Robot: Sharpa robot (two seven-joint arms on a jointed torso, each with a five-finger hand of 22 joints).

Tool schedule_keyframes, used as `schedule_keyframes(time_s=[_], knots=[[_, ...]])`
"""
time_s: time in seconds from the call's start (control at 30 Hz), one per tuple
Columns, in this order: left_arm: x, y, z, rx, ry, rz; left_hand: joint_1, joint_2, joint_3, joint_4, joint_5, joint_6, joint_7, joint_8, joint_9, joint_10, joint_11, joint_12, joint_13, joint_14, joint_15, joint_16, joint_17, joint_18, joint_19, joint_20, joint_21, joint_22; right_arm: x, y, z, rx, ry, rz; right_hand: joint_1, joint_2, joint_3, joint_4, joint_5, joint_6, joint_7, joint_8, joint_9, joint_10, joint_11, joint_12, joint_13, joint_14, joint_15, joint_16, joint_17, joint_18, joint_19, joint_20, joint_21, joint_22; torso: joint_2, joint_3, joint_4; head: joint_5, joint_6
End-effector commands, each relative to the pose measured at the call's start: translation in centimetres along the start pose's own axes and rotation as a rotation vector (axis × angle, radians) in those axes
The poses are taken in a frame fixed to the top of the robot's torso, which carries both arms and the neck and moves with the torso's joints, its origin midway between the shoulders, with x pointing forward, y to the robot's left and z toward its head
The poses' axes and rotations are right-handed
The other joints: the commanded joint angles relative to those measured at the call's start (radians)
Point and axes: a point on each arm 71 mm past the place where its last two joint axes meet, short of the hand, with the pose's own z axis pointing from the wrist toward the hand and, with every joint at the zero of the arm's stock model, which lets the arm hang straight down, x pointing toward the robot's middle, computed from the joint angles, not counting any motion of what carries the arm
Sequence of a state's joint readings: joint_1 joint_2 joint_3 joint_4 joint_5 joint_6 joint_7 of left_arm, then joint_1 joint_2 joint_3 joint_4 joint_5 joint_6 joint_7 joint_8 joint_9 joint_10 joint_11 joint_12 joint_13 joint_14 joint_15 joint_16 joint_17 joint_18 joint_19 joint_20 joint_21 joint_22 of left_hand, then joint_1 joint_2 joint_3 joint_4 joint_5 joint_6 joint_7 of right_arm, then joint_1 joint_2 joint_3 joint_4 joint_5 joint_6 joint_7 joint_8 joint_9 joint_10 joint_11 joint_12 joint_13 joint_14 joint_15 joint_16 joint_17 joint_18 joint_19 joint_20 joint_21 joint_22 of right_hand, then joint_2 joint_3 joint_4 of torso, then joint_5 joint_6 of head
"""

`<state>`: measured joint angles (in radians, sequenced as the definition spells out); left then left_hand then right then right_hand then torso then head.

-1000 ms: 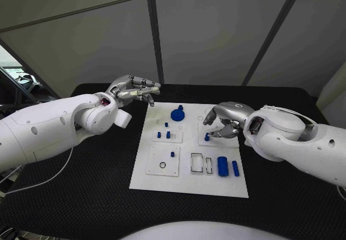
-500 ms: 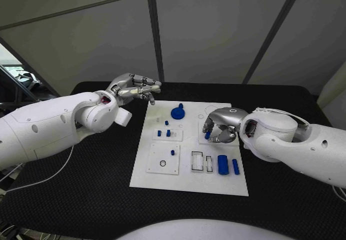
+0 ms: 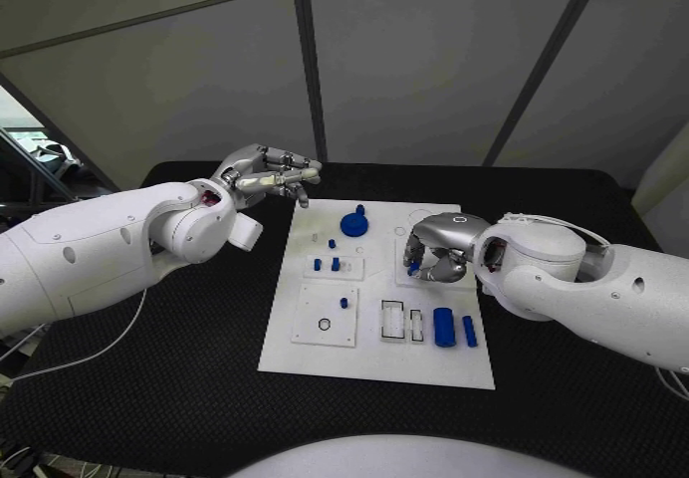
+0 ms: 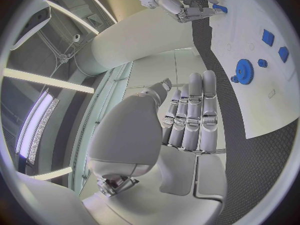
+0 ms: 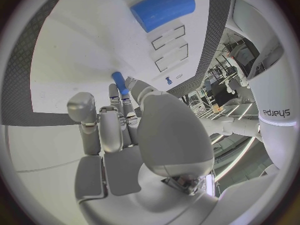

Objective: Assemble the parts on the task board

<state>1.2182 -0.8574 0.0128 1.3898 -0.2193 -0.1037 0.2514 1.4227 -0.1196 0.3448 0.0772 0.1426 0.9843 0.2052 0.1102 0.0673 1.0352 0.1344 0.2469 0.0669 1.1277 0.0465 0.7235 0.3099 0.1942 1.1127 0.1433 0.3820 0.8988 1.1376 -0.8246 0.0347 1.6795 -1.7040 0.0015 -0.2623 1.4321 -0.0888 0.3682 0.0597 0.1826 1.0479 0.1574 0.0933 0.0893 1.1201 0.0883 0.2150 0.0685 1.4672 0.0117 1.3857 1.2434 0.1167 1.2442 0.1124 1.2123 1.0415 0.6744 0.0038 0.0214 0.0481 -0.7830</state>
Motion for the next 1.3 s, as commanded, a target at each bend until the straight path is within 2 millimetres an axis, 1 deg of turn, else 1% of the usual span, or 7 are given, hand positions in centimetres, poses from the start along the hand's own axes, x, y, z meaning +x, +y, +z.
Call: schedule_keyframes(time_s=[0.03,0.17,0.33,0.8,1.1,1.2,1.3], knots=[[0.1,-0.1,0.0,0.007,0.011,-0.007,0.005,0.002,-0.005,-0.003,-0.002,-0.002,0.002,0.006,0.000,-0.005,0.000,0.004,0.000,-0.003,0.003,-0.007,-0.001,-0.012,-0.006,0.001,-0.004,-0.002,-0.2,0.0,0.1,0.017,-0.034,-0.020,0.021,0.010,0.029,-0.011,-0.022,0.018,-0.001,0.008,0.003,0.016,-0.003,0.005,0.000,0.044,-0.009,0.005,0.003,-0.005,0.007,-0.003,0.007,0.006,0.000,-0.0001,0.0011,0.000,-0.001],[0.1,-0.1,0.0,0.007,0.011,-0.007,0.005,0.002,-0.005,-0.003,-0.002,-0.002,0.002,0.006,0.000,-0.005,0.000,0.004,0.000,-0.003,0.003,-0.007,-0.001,-0.012,-0.006,0.001,-0.004,-0.002,-0.4,0.0,0.2,0.029,-0.065,-0.035,0.043,0.024,0.071,-0.033,-0.035,0.036,-0.005,0.014,0.005,0.034,-0.008,0.007,0.001,0.044,-0.013,0.008,0.006,-0.006,0.009,-0.007,0.015,0.015,-0.001,0.0000,0.0006,0.001,-0.003],[0.0,-0.2,0.0,0.008,0.012,-0.008,0.007,0.003,-0.006,-0.004,-0.002,-0.001,0.001,0.008,0.000,-0.005,0.000,0.006,0.000,-0.002,0.003,-0.008,-0.003,-0.012,-0.005,0.001,-0.005,-0.004,-0.6,0.3,0.0,0.025,-0.086,-0.041,0.045,0.020,0.100,-0.049,-0.025,0.043,-0.004,0.014,0.006,0.044,-0.008,0.005,0.001,0.045,-0.014,0.010,0.010,-0.007,0.009,-0.010,0.022,0.022,-0.001,0.0003,-0.0009,0.004,-0.003],[-0.1,-0.2,-0.1,0.008,0.010,-0.007,0.007,0.003,-0.007,-0.005,-0.002,0.001,0.001,0.009,0.001,-0.005,0.000,0.006,0.000,-0.002,0.003,-0.009,-0.004,-0.012,-0.005,0.001,-0.006,-0.004,-1.3,1.7,-1.9,-0.003,-0.134,-0.028,0.036,0.009,0.114,-0.058,-0.027,0.044,-0.003,0.012,0.005,0.048,-0.008,0.002,0.002,0.045,-0.014,0.012,0.012,-0.008,0.010,-0.010,0.029,0.030,-0.002,-0.0003,-0.0008,0.002,0.000],[0.0,-0.2,-0.1,0.009,0.010,-0.007,0.008,0.005,-0.006,-0.006,-0.001,0.003,0.000,0.010,0.001,-0.005,-0.001,0.007,0.000,-0.002,0.003,-0.009,-0.005,-0.012,-0.005,0.001,-0.006,-0.005,-2.7,4.3,-3.4,-0.078,-0.199,0.005,0.031,0.006,0.120,-0.060,-0.030,0.045,-0.003,0.011,0.004,0.048,-0.007,0.000,0.002,0.046,-0.013,0.014,0.016,-0.009,0.011,-0.009,0.033,0.035,-0.001,-0.0004,0.0011,0.007,0.002],[0.0,-0.2,0.0,0.009,0.010,-0.007,0.008,0.005,-0.006,-0.006,-0.001,0.003,0.000,0.010,0.001,-0.005,-0.001,0.007,0.000,-0.002,0.003,-0.009,-0.005,-0.012,-0.005,0.001,-0.006,-0.005,-2.9,5.6,-3.1,-0.127,-0.205,0.031,0.030,0.005,0.125,-0.061,-0.028,0.045,-0.002,0.011,0.004,0.047,-0.007,-0.002,0.002,0.047,-0.013,0.017,0.020,-0.009,0.013,-0.009,0.036,0.039,-0.001,-0.0014,0.0013,0.009,0.003],[0.1,-0.2,0.0,0.010,0.011,-0.008,0.008,0.005,-0.006,-0.006,-0.001,0.003,0.000,0.010,0.001,-0.005,-0.001,0.007,0.000,-0.002,0.003,-0.009,-0.005,-0.012,-0.005,0.001,-0.006,-0.005,-3.0,7.1,-2.3,-0.215,-0.196,0.067,0.015,-0.005,0.127,-0.060,-0.016,0.047,-0.002,0.010,0.004,0.049,-0.007,-0.004,0.002,0.047,-0.012,0.017,0.021,-0.010,0.012,-0.008,0.038,0.041,-0.002,-0.0017,0.0017,0.018,0.000]])
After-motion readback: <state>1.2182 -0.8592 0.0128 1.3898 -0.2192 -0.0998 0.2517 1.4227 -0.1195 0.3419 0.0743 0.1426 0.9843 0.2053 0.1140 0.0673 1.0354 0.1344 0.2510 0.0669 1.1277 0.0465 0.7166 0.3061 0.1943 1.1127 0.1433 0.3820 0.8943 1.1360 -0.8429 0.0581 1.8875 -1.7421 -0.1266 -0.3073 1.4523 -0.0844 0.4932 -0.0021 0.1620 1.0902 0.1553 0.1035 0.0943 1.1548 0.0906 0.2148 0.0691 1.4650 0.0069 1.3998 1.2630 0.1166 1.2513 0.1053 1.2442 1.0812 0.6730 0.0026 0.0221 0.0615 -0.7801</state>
